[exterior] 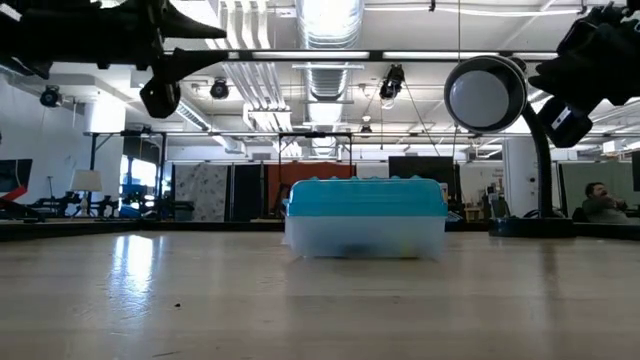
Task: Pick & place school supplies into a supply box
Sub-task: Return to Home Position
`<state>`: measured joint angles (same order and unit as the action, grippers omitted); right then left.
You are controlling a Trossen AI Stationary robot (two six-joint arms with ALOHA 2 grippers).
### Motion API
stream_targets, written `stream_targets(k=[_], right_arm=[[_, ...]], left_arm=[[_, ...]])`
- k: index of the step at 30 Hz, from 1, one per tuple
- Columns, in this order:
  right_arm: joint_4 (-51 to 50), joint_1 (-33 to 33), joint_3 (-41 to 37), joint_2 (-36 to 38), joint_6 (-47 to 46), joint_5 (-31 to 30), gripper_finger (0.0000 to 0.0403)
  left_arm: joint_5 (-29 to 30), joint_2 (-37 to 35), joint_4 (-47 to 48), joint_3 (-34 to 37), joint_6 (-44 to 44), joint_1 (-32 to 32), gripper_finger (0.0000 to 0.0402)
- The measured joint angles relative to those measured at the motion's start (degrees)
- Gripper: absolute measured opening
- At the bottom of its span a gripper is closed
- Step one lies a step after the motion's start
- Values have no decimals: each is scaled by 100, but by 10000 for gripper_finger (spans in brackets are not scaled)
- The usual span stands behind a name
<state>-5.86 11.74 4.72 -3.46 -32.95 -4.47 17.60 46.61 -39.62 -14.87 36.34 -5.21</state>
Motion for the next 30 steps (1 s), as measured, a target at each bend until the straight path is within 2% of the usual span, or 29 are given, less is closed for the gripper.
stream_targets(k=[4, 10, 21, 30], right_arm=[[-29, -6, -166, 348, 146, 4, 52], [-371, -38, -66, 292, 208, -134, 52], [-424, -38, -47, 224, 157, -147, 52], [-160, -82, -121, 347, 140, -153, 52]], left_arm=[[199, -279, -30, 218, -135, 1, 103], [210, -657, -32, 674, -11, 4, 103], [247, -624, 108, 1367, 11, 26, 103], [261, -1330, 2041, 1435, 15, 24, 103]])
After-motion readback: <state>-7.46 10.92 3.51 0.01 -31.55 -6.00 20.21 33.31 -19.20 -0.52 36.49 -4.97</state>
